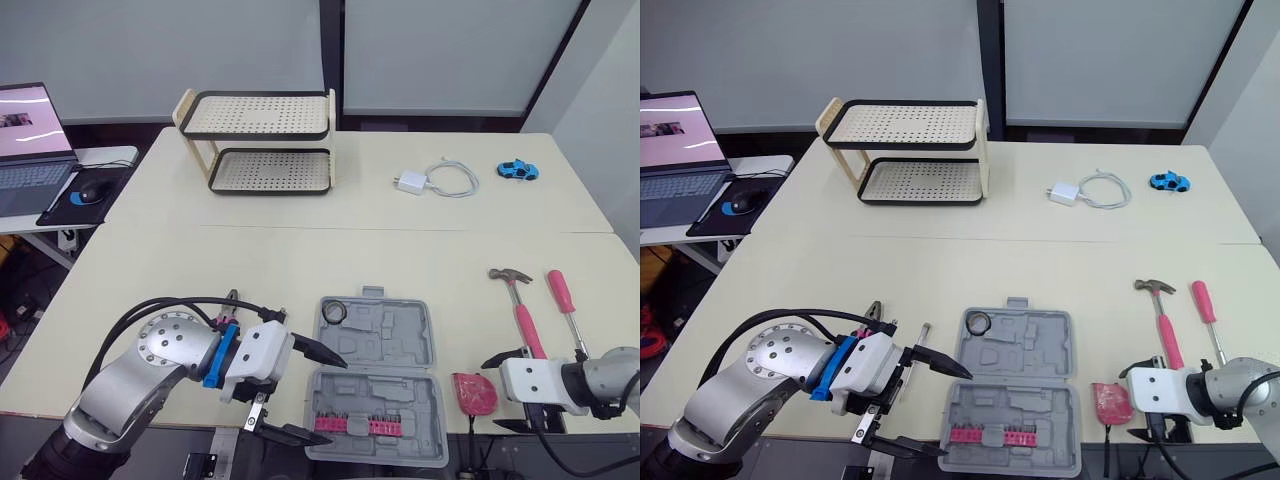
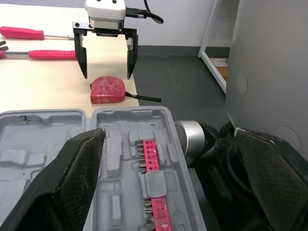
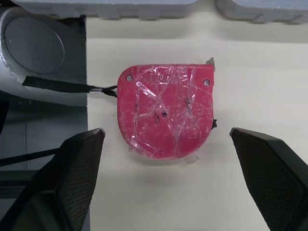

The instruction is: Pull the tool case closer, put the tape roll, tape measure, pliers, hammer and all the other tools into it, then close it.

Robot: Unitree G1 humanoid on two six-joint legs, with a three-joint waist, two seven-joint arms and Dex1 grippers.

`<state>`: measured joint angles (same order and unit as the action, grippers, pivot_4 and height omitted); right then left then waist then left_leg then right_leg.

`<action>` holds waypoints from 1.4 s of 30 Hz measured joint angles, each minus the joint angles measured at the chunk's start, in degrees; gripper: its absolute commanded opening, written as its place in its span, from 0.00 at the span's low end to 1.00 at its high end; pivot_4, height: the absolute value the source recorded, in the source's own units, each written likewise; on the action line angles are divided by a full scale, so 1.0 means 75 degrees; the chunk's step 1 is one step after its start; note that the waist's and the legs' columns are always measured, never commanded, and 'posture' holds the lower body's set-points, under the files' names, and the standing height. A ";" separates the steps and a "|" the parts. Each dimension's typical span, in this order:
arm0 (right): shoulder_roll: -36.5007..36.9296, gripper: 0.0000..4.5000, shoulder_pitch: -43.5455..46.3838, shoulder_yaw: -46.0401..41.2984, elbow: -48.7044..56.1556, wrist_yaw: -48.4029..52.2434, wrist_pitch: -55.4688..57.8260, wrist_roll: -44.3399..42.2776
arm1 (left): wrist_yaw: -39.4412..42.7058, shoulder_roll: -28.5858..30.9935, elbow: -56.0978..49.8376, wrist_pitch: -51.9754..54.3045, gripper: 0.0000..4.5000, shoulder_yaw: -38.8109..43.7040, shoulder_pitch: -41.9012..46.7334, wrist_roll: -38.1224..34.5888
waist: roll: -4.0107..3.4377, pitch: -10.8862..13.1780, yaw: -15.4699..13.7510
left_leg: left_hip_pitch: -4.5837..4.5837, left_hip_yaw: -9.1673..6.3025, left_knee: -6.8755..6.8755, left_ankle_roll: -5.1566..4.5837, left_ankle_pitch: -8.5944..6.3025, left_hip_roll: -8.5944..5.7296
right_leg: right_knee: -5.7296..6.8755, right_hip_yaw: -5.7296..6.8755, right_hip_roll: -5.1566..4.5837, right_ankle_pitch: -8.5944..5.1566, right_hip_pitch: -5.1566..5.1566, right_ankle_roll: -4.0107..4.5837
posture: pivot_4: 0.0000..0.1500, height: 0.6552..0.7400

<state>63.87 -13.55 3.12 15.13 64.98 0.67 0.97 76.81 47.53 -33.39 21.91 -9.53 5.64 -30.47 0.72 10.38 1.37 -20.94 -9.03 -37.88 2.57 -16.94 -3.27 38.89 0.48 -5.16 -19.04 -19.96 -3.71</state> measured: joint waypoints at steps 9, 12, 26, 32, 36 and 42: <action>-0.0398 1.00 0.0586 0.0561 -0.0518 -0.0046 -0.0288 0.0342 | 0.0054 -0.0133 0.0391 -0.0280 1.00 -0.0188 0.0340 0.0083 | -0.0001 0.0000 0.0001 | 0.0000 -0.0002 0.0000 0.0001 0.0001 -0.0003 | 0.0001 0.0001 0.0000 0.0000 0.0001 0.0000 | 1.00 0.90; -0.0471 1.00 0.0679 0.0691 -0.0585 -0.0040 -0.0338 0.0410 | 0.0081 -0.0204 0.0600 -0.0309 1.00 -0.0271 0.0536 0.0174 | 0.0000 0.0000 0.0004 | 0.0000 -0.0002 0.0000 0.0002 0.0001 -0.0003 | 0.0000 -0.0001 0.0000 0.0000 -0.0001 0.0000 | 1.00 0.90; -0.0652 0.71 0.0769 0.0799 -0.0773 -0.0035 -0.0349 0.0536 | 0.0198 -0.0205 0.0780 -0.0450 1.00 -0.0327 0.0578 0.0258 | 0.0002 0.0000 0.0021 | 0.0003 -0.0010 -0.0001 0.0003 0.0002 -0.0001 | 0.0002 0.0002 0.0005 0.0001 0.0001 0.0000 | 1.00 0.90; -0.0694 0.71 0.0498 0.0550 -0.0465 -0.0182 0.0146 0.0391 | 0.0178 -0.0215 0.0983 -0.0507 1.00 -0.0339 0.0685 0.0366 | 0.0002 0.0001 0.0018 | 0.0001 -0.0013 -0.0002 0.0003 0.0002 -0.0001 | 0.0005 0.0000 0.0003 0.0001 -0.0001 0.0001 | 1.00 0.90; -0.0400 0.71 0.0168 -0.0191 0.0986 -0.0154 0.2058 -0.0023 | 0.0029 -0.0212 0.1296 -0.0477 1.00 -0.0289 0.0894 0.0460 | -0.0008 -0.0001 0.0013 | 0.0000 -0.0011 -0.0003 0.0003 0.0001 -0.0002 | 0.0008 -0.0004 0.0002 0.0001 -0.0005 0.0001 | 1.00 0.90; 0.0353 0.71 0.1214 -0.0569 0.2977 0.0175 0.5149 -0.0941 | -0.0340 -0.0192 0.1630 -0.0320 1.00 -0.0097 0.1257 0.0597 | -0.0007 0.0001 0.0017 | -0.0003 -0.0016 -0.0001 0.0001 0.0001 -0.0002 | 0.0005 0.0001 0.0002 0.0001 -0.0006 0.0000 | 1.00 0.90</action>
<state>66.52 -4.44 -1.16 37.46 66.30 39.29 -6.09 74.26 46.09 -21.16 19.51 -10.25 15.06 -26.00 0.67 10.38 1.49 -20.97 -9.16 -37.90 2.58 -16.93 -3.28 38.93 0.48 -5.14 -19.03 -20.01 -3.71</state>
